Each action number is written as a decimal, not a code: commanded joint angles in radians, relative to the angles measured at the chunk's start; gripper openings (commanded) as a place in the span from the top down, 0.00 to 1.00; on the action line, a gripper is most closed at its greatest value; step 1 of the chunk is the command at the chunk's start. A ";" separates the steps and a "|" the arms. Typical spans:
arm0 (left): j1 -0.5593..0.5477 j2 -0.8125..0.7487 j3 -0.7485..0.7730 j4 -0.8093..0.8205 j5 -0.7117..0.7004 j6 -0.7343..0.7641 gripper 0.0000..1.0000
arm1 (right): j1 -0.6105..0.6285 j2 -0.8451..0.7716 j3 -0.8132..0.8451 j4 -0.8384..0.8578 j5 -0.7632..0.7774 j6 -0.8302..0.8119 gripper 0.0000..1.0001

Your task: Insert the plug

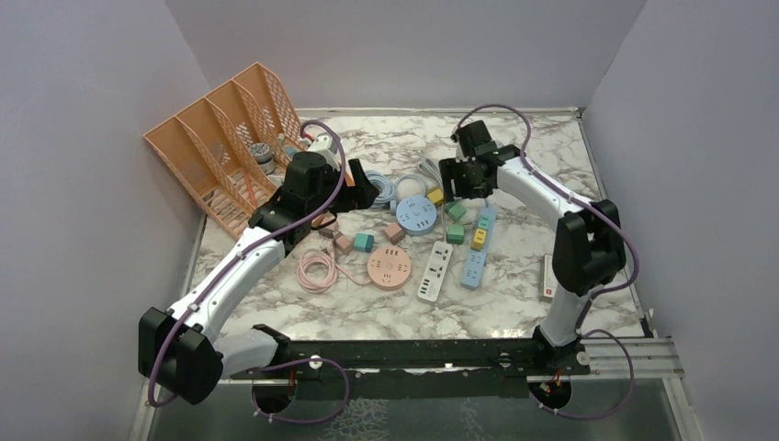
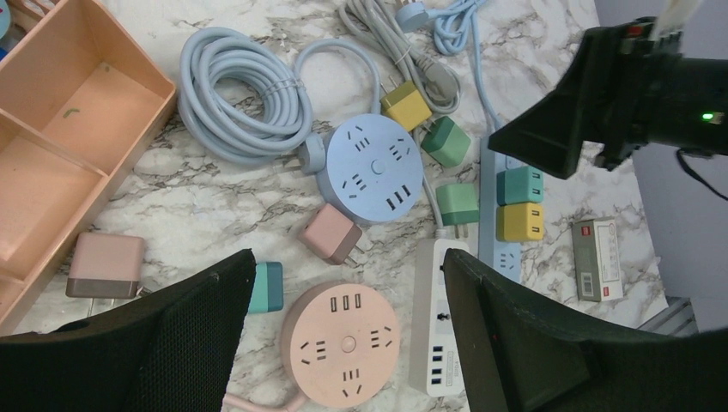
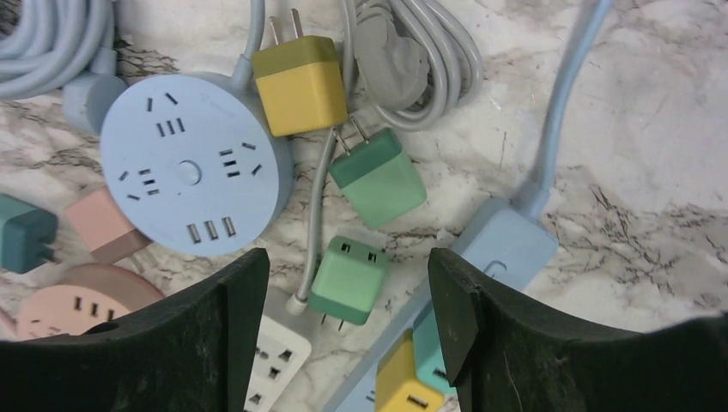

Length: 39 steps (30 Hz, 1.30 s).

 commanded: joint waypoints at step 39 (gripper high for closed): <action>-0.006 0.071 0.140 0.055 0.207 -0.057 0.12 | 0.026 -0.111 -0.107 0.278 -0.328 -0.124 0.77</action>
